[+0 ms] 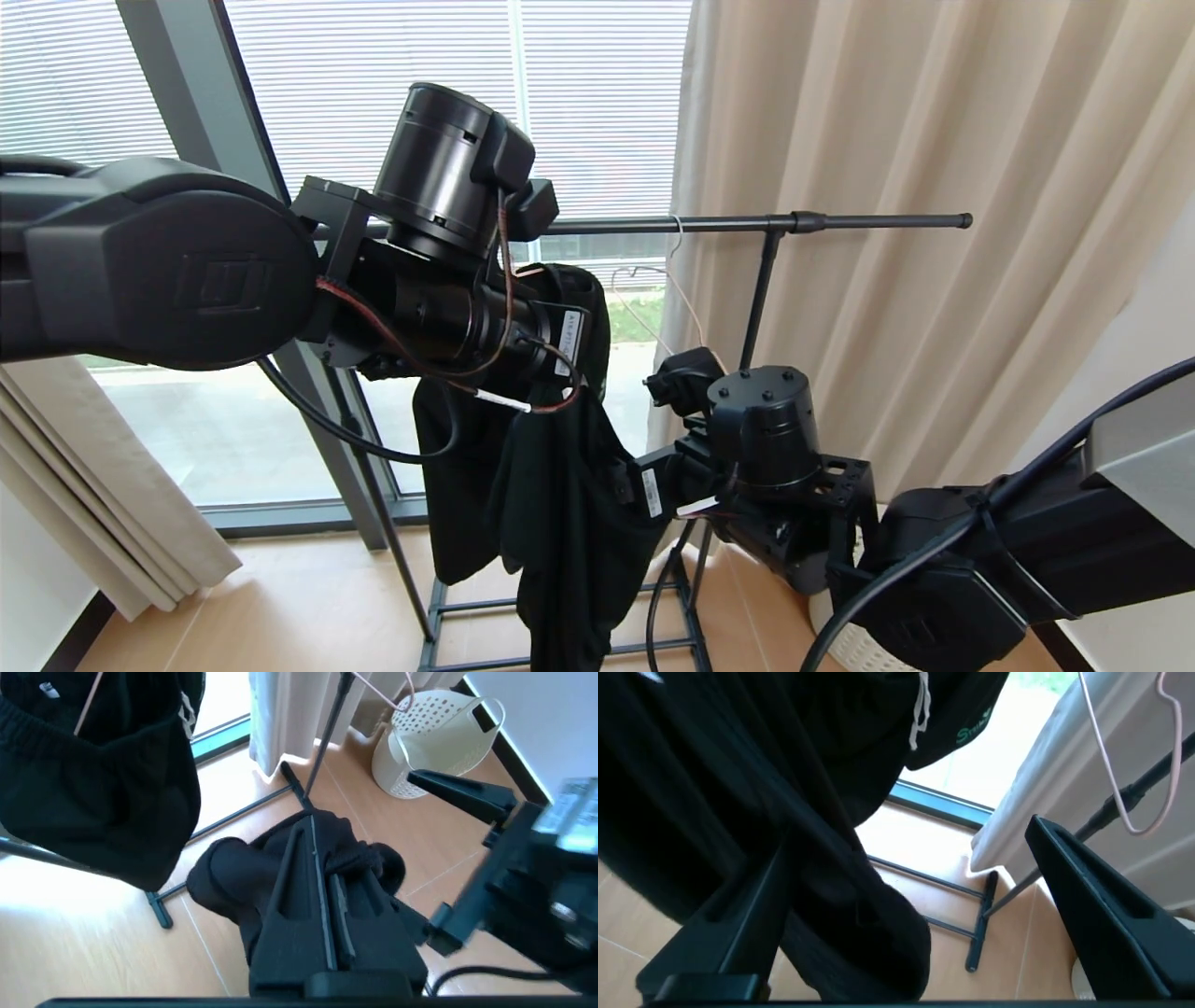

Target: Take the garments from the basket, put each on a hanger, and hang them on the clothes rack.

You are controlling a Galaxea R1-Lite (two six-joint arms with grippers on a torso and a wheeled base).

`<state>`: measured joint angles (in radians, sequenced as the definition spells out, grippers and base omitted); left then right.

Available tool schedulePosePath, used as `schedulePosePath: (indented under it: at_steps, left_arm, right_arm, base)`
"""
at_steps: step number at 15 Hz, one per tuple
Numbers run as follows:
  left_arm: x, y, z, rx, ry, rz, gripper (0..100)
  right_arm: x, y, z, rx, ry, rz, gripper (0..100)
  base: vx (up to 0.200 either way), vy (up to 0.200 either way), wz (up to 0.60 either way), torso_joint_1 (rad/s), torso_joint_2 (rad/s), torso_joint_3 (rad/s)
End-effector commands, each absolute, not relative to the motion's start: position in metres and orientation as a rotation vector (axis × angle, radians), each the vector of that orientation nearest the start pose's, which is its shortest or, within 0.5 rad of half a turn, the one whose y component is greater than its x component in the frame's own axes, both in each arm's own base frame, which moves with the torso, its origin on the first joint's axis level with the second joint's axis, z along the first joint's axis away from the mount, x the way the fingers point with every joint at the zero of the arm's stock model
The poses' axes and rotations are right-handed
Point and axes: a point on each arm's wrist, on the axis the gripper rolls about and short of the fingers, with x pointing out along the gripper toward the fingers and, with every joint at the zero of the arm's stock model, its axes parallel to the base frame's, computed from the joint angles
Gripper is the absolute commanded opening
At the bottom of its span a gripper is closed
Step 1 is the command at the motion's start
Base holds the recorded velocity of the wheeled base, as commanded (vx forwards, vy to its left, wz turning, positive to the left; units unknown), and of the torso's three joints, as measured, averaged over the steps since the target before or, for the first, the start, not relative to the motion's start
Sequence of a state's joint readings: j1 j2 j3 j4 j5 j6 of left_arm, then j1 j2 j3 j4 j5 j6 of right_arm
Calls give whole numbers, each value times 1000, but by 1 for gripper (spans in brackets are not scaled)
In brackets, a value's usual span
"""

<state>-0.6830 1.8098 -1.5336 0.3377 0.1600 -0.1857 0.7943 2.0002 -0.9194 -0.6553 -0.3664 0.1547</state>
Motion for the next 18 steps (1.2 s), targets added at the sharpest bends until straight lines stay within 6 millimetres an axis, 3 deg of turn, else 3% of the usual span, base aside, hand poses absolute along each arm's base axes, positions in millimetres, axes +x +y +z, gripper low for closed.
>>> schedulePosePath:
  at_steps: [1, 5, 8, 11, 12, 15, 18]
  left_arm:
    - [261, -211, 262, 75, 599, -461, 0]
    - [258, -209, 260, 91, 607, -466, 0]
    - [258, -209, 256, 105, 616, -469, 0]
    - [257, -209, 257, 109, 615, -477, 0]
    - [257, -209, 257, 110, 614, -477, 0]
    - [256, -209, 253, 128, 625, -484, 0]
    - [256, -205, 251, 137, 637, -516, 0]
  right_arm:
    - [267, 253, 104, -97, 411, 376, 100]
    - [266, 250, 102, -111, 414, 383, 100]
    - [250, 233, 106, -143, 431, 495, 100]
    - [253, 235, 101, -156, 415, 502, 100]
    - [255, 237, 102, -153, 407, 500, 0]
    - [256, 237, 101, -158, 410, 497, 0]
    - [273, 223, 110, -135, 383, 424, 0]
  base:
    - [0, 0, 0, 0, 0, 0]
    - [0, 0, 0, 0, 0, 0]
    - [0, 0, 0, 0, 0, 0]
    - [0, 0, 0, 0, 0, 0]
    - [0, 0, 0, 0, 0, 0]
    - [0, 0, 0, 0, 0, 0]
    - [0, 0, 0, 0, 0, 0]
